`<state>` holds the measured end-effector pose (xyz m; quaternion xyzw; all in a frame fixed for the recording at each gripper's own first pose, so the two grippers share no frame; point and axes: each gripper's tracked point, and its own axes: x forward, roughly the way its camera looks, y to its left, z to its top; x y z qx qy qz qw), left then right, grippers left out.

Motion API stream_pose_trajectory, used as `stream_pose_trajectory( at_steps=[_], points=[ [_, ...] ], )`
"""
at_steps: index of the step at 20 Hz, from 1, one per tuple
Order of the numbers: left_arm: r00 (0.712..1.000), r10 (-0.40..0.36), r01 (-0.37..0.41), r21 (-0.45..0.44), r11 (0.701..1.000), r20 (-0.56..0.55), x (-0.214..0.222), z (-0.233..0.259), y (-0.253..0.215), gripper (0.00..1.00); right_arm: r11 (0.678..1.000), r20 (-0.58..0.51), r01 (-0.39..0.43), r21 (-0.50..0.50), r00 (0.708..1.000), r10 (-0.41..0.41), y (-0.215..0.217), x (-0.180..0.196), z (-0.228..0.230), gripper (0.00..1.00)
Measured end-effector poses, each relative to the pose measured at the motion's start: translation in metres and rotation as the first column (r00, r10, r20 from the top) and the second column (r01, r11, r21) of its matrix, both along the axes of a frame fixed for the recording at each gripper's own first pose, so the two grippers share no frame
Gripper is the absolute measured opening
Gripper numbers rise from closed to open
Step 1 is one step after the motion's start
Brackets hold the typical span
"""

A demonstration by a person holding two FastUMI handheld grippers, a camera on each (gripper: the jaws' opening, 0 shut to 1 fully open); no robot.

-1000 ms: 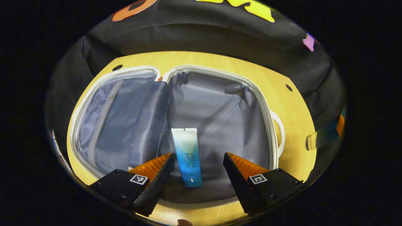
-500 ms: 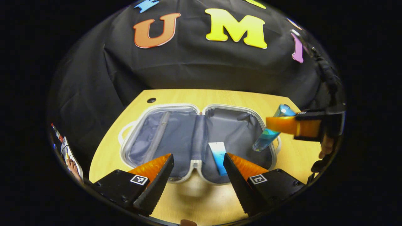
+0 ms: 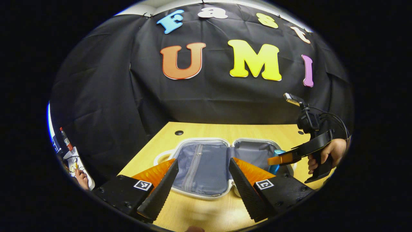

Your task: First open the suitcase, pack the skin care products into it, and then close the suitcase.

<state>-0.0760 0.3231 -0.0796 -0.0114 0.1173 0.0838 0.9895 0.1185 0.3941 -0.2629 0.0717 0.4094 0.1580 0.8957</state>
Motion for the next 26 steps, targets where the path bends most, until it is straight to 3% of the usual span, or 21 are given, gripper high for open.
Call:
stream_pose_trajectory(
  at_steps=[6,11,15,17,18,19,20,22,23,26],
  points=[
    [0.998,0.06,-0.06,-0.004,0.998,0.026,0.002,0.006,0.038,1.0,0.996,-0.137,0.074,-0.042,0.987,-0.08,0.006,0.018,-0.052,0.38],
    [0.997,0.074,-0.07,-0.086,0.994,0.038,0.008,-0.002,0.065,1.0,0.993,-0.192,0.114,-0.044,0.974,-0.12,0.002,0.014,-0.067,0.4],
    [0.992,0.121,-0.115,-0.175,0.978,0.025,0.019,-0.011,0.111,1.0,0.996,-0.156,0.091,0.011,0.984,-0.088,0.004,0.011,-0.048,0.42],
    [0.991,0.133,-0.125,-0.269,0.955,0.012,0.026,-0.018,0.133,0.98,0.997,-0.103,0.065,0.037,0.993,-0.061,0.001,0.006,-0.025,0.54],
    [0.992,0.129,-0.121,-0.33,0.936,0.001,0.031,-0.024,0.141,0.98,0.997,-0.071,0.057,0.049,0.996,-0.053,-0.002,0.002,-0.011,0.65],
    [0.992,0.128,-0.12,-0.399,0.909,-0.006,0.041,-0.03,0.147,0.98,0.997,-0.026,0.054,0.057,0.998,-0.052,-0.009,0.0,0.006,0.7],
    [0.993,0.118,-0.112,-0.476,0.872,-0.018,0.049,-0.037,0.152,0.98,0.996,0.022,0.048,0.07,0.999,-0.05,-0.017,-0.004,0.025,0.81],
    [0.993,0.105,-0.114,-0.607,0.786,-0.05,0.065,-0.059,0.167,0.98,0.996,0.121,0.035,0.078,0.992,-0.045,-0.036,-0.014,0.064,0.77],
    [0.991,0.113,-0.136,-0.657,0.742,-0.077,0.067,-0.073,0.177,0.98,0.997,0.176,0.027,0.072,0.984,-0.04,-0.047,-0.022,0.086,0.81],
    [0.985,0.125,-0.17,-0.767,0.619,-0.117,0.083,-0.109,0.195,0.99,1.0,0.363,0.009,0.012,0.932,-0.013,-0.085,-0.044,0.153,0.81]
  ],
)
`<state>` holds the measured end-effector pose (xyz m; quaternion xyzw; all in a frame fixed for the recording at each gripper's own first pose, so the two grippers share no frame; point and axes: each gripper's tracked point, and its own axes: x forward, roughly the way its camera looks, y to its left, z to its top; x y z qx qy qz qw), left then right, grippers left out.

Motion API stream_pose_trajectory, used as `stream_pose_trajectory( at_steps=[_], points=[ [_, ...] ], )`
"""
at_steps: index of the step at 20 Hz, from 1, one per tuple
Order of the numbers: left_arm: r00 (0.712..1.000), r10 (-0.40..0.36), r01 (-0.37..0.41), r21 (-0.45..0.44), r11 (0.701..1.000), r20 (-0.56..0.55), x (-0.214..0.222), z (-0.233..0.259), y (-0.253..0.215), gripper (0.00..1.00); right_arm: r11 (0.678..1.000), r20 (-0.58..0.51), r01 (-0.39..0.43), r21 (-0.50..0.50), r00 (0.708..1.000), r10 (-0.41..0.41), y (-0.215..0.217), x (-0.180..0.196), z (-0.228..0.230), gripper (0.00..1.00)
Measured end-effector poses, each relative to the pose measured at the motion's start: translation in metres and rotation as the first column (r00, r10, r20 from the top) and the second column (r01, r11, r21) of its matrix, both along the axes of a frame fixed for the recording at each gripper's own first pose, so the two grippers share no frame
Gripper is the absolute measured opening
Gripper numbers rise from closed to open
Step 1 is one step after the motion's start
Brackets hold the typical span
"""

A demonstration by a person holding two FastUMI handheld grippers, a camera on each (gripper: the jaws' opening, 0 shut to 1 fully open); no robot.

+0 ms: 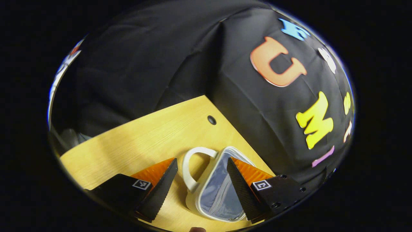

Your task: First open the suitcase, pack the skin care products into it, and then close the suitcase.

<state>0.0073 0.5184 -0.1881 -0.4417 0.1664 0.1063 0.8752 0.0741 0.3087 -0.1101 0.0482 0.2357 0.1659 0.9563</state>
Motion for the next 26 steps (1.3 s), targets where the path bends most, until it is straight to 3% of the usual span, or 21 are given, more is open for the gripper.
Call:
stream_pose_trajectory(
  at_steps=[3,4,7,8,9,10,12,13,14,15,20,24,26],
  points=[
    [0.999,-0.024,0.019,-0.206,0.978,-0.021,0.012,-0.036,-0.005,1.0,0.998,0.151,0.004,-0.066,0.988,0.006,-0.033,-0.021,0.05,0.81],
    [0.999,-0.031,0.026,-0.262,0.965,-0.015,0.015,-0.043,-0.01,0.96,0.997,0.175,0.01,-0.077,0.985,0.004,-0.041,-0.028,0.061,0.81],
    [0.998,-0.056,0.058,-0.343,0.937,0.015,0.027,-0.054,-0.024,0.96,0.994,0.216,0.067,-0.085,0.975,-0.047,-0.072,-0.038,0.081,0.81],
    [0.998,-0.06,0.063,-0.349,0.935,0.019,0.031,-0.056,-0.028,0.89,0.994,0.217,0.084,-0.076,0.974,-0.066,-0.079,-0.042,0.084,0.81],
    [0.997,-0.068,0.073,-0.35,0.934,0.027,0.034,-0.056,-0.034,0.62,0.993,0.213,0.102,-0.066,0.973,-0.086,-0.087,-0.047,0.087,0.81],
    [0.997,-0.073,0.072,-0.334,0.94,0.011,0.035,-0.058,-0.035,0.67,0.991,0.213,0.12,-0.053,0.971,-0.106,-0.094,-0.051,0.09,0.82],
    [0.998,-0.064,0.056,-0.296,0.953,-0.019,0.034,-0.064,-0.032,0.18,0.989,0.223,0.141,-0.044,0.966,-0.128,-0.105,-0.059,0.094,0.81],
    [0.998,-0.062,0.058,-0.282,0.958,-0.003,0.032,-0.057,-0.032,0.06,0.988,0.235,0.145,-0.05,0.963,-0.129,-0.112,-0.062,0.098,0.81],
    [0.998,-0.062,0.062,-0.256,0.965,0.006,0.032,-0.051,-0.033,0.13,0.987,0.249,0.149,-0.059,0.96,-0.13,-0.117,-0.065,0.102,0.77],
    [0.998,-0.068,0.069,-0.214,0.974,0.012,0.034,-0.045,-0.034,0.11,0.986,0.262,0.156,-0.065,0.956,-0.134,-0.123,-0.068,0.104,0.81],
    [0.996,-0.055,0.059,-0.056,0.997,0.064,0.03,0.015,-0.04,0.05,0.984,0.291,0.175,-0.036,0.944,-0.158,-0.146,-0.075,0.114,0.81],
    [0.983,-0.079,0.065,0.086,0.994,0.164,0.023,0.087,-0.068,0.04,0.989,0.313,0.146,-0.014,0.94,-0.135,-0.163,-0.078,0.119,0.77],
    [0.973,-0.106,0.076,0.15,0.986,0.205,0.018,0.124,-0.094,0.04,0.992,0.325,0.125,-0.021,0.939,-0.112,-0.169,-0.081,0.12,0.81]
  ],
)
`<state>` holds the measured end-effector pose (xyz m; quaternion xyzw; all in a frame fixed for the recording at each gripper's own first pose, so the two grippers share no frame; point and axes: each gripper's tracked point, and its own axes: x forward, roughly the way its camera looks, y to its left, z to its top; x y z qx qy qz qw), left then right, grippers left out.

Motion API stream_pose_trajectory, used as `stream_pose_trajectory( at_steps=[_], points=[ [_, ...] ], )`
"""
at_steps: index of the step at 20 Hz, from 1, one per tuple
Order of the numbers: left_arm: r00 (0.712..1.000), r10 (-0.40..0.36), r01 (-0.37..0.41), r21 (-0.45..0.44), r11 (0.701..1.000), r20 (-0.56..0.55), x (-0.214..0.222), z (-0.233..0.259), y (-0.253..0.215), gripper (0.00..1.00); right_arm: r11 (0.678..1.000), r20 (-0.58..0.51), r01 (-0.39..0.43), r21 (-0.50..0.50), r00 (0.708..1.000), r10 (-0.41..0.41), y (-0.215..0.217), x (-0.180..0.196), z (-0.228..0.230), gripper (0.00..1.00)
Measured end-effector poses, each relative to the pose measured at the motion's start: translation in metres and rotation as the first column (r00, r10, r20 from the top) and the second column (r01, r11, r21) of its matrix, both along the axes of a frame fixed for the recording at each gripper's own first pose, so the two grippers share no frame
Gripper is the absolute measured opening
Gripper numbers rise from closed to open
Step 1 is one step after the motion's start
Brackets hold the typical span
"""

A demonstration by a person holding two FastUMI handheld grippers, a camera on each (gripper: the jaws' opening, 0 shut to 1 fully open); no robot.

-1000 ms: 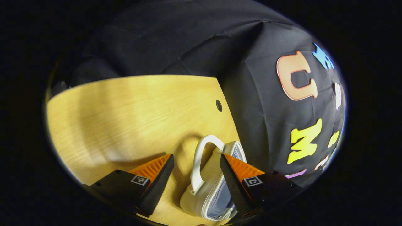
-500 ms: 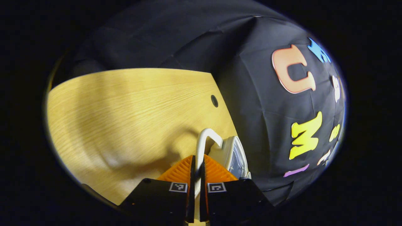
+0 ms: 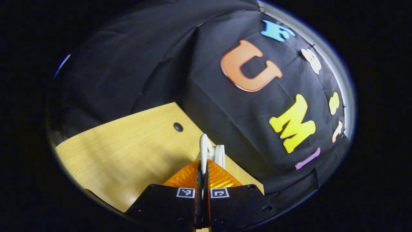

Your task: First open the suitcase, pack the skin care products into it, and then close the suitcase.

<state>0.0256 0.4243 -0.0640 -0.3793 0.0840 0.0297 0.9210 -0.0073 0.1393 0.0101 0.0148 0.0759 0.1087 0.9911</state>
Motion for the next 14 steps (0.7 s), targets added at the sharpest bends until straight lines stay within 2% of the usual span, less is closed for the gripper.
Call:
stream_pose_trajectory(
  at_steps=[3,4,6,9,12,14],
  points=[
    [0.997,-0.063,0.056,0.145,0.988,0.046,-0.005,0.043,-0.058,0.03,1.0,0.028,-0.013,-0.008,1.0,0.014,-0.017,-0.004,0.007,0.81],
    [0.995,-0.085,0.073,0.198,0.977,0.053,-0.004,0.052,-0.078,0.03,1.0,0.027,-0.025,-0.001,0.999,0.025,-0.021,-0.005,0.006,0.77],
    [0.991,-0.124,0.103,0.282,0.954,0.056,-0.003,0.065,-0.115,0.03,0.999,0.018,-0.045,0.019,0.999,0.044,-0.026,-0.009,0.004,0.81],
    [0.985,-0.164,0.134,0.36,0.923,0.054,-0.003,0.073,-0.168,0.04,0.997,0.021,-0.061,0.036,0.998,0.06,-0.041,-0.009,-0.001,0.81],
    [0.974,-0.225,0.194,0.386,0.902,0.035,0.001,0.069,-0.224,0.03,0.997,0.016,-0.07,0.038,0.997,0.069,-0.055,-0.01,-0.01,0.81],
    [0.964,-0.264,0.236,0.418,0.877,0.01,0.002,0.062,-0.262,0.03,0.997,0.008,-0.068,0.036,0.998,0.068,-0.069,-0.01,-0.018,0.81]
  ],
)
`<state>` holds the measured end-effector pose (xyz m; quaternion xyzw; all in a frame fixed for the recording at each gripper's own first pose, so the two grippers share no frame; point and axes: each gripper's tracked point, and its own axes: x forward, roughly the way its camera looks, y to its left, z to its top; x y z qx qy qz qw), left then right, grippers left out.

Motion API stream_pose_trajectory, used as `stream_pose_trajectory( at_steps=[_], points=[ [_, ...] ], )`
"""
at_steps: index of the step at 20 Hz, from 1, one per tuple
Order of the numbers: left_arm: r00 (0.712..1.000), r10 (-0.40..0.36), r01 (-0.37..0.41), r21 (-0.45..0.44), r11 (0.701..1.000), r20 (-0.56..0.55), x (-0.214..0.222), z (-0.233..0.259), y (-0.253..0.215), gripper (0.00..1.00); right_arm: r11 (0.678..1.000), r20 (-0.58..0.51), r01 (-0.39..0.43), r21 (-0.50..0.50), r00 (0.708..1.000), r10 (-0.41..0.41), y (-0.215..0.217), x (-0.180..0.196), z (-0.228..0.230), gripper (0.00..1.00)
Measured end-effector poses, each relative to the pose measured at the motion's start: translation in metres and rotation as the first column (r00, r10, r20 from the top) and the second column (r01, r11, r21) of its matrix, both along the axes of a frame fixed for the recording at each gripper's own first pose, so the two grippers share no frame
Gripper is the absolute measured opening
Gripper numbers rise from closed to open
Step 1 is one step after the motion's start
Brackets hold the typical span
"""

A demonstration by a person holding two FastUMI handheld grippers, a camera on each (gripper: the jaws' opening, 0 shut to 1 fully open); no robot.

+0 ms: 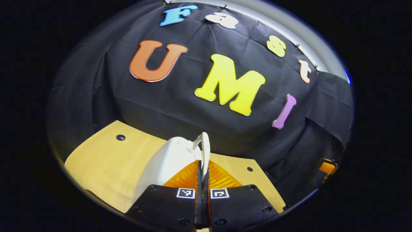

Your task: First open the suitcase, pack the skin care products into it, and then close the suitcase.

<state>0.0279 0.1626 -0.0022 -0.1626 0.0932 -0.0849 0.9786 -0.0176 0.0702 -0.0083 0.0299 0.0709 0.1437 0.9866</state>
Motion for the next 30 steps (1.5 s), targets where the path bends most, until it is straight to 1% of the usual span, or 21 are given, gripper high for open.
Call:
stream_pose_trajectory(
  at_steps=[2,4,7,8,9,11,12,13,17,19,20,21,22,23,24,25,26,27,28,29,30],
  points=[
    [0.999,-0.042,0.045,0.069,0.997,-0.034,0.006,-0.017,-0.036,0.04,1.0,-0.015,0.01,-0.008,1.0,-0.01,-0.015,0.004,-0.009,0.81],
    [0.993,-0.087,0.097,0.129,0.987,-0.08,0.008,-0.036,-0.07,0.03,1.0,-0.038,0.015,0.004,0.999,-0.015,-0.027,0.005,-0.016,0.81],
    [0.978,-0.136,0.169,0.223,0.96,-0.159,0.014,-0.074,-0.106,0.04,0.999,-0.069,0.03,0.012,0.997,-0.029,-0.041,0.007,-0.027,0.81],
    [0.972,-0.145,0.189,0.251,0.949,-0.184,0.017,-0.085,-0.116,0.04,0.999,-0.07,0.034,0.01,0.997,-0.034,-0.045,0.007,-0.028,0.77],
    [0.967,-0.148,0.204,0.28,0.938,-0.206,0.018,-0.094,-0.124,0.04,0.999,-0.066,0.043,0.008,0.997,-0.042,-0.05,0.007,-0.029,0.81],
    [0.958,-0.142,0.219,0.318,0.922,-0.247,0.019,-0.113,-0.135,0.04,0.998,-0.064,0.063,-0.001,0.996,-0.063,-0.06,0.006,-0.034,0.81],
    [0.953,-0.139,0.227,0.335,0.914,-0.268,0.02,-0.124,-0.141,0.04,0.998,-0.072,0.069,-0.003,0.995,-0.069,-0.063,0.005,-0.038,0.77],
    [0.949,-0.131,0.235,0.366,0.9,-0.287,0.02,-0.132,-0.145,0.04,0.997,-0.081,0.078,-0.003,0.994,-0.078,-0.067,0.003,-0.044,0.81],
    [0.922,-0.107,0.29,0.484,0.825,-0.371,0.02,-0.175,-0.16,0.04,0.994,-0.127,0.112,0.003,0.986,-0.111,-0.082,-0.005,-0.063,0.81],
    [0.913,-0.08,0.297,0.519,0.801,-0.399,0.019,-0.189,-0.164,0.04,0.992,-0.137,0.124,0.015,0.983,-0.121,-0.089,-0.009,-0.066,0.81],
    [0.91,-0.066,0.297,0.535,0.791,-0.408,0.02,-0.193,-0.165,0.04,0.991,-0.137,0.133,0.016,0.982,-0.129,-0.093,-0.012,-0.067,0.77],
    [0.91,-0.049,0.292,0.554,0.779,-0.412,0.022,-0.195,-0.165,0.04,0.99,-0.136,0.14,0.016,0.981,-0.136,-0.097,-0.013,-0.068,0.81],
    [0.91,-0.03,0.287,0.577,0.765,-0.413,0.022,-0.196,-0.165,0.05,0.989,-0.14,0.146,0.014,0.98,-0.142,-0.1,-0.015,-0.07,0.81],
    [0.906,-0.022,0.291,0.585,0.757,-0.423,0.022,-0.2,-0.166,0.09,0.989,-0.142,0.149,0.013,0.979,-0.146,-0.102,-0.015,-0.071,0.81],
    [0.901,-0.028,0.3,0.574,0.762,-0.433,0.02,-0.203,-0.17,0.13,0.988,-0.142,0.152,0.012,0.979,-0.149,-0.104,-0.016,-0.072,0.81],
    [0.901,-0.02,0.29,0.569,0.769,-0.433,0.02,-0.203,-0.172,0.27,0.988,-0.143,0.153,0.009,0.978,-0.15,-0.106,-0.017,-0.073,0.81],
    [0.902,-0.02,0.283,0.555,0.783,-0.432,0.016,-0.2,-0.176,0.46,0.988,-0.141,0.153,0.007,0.978,-0.151,-0.106,-0.018,-0.072,0.81],
    [0.906,-0.008,0.265,0.551,0.791,-0.424,0.012,-0.195,-0.176,0.48,0.988,-0.136,0.153,0.006,0.979,-0.151,-0.107,-0.018,-0.071,0.81],
    [0.915,0.015,0.234,0.561,0.794,-0.404,0.01,-0.185,-0.172,0.53,0.988,-0.13,0.153,0.005,0.98,-0.151,-0.106,-0.018,-0.068,0.81],
    [0.925,0.039,0.2,0.571,0.796,-0.378,0.008,-0.173,-0.17,0.68,0.988,-0.122,0.152,0.002,0.981,-0.151,-0.105,-0.017,-0.065,0.77],
    [0.937,0.067,0.153,0.578,0.801,-0.342,0.005,-0.159,-0.167,0.73,0.988,-0.112,0.151,-0.001,0.982,-0.151,-0.104,-0.015,-0.061,0.77]
  ],
)
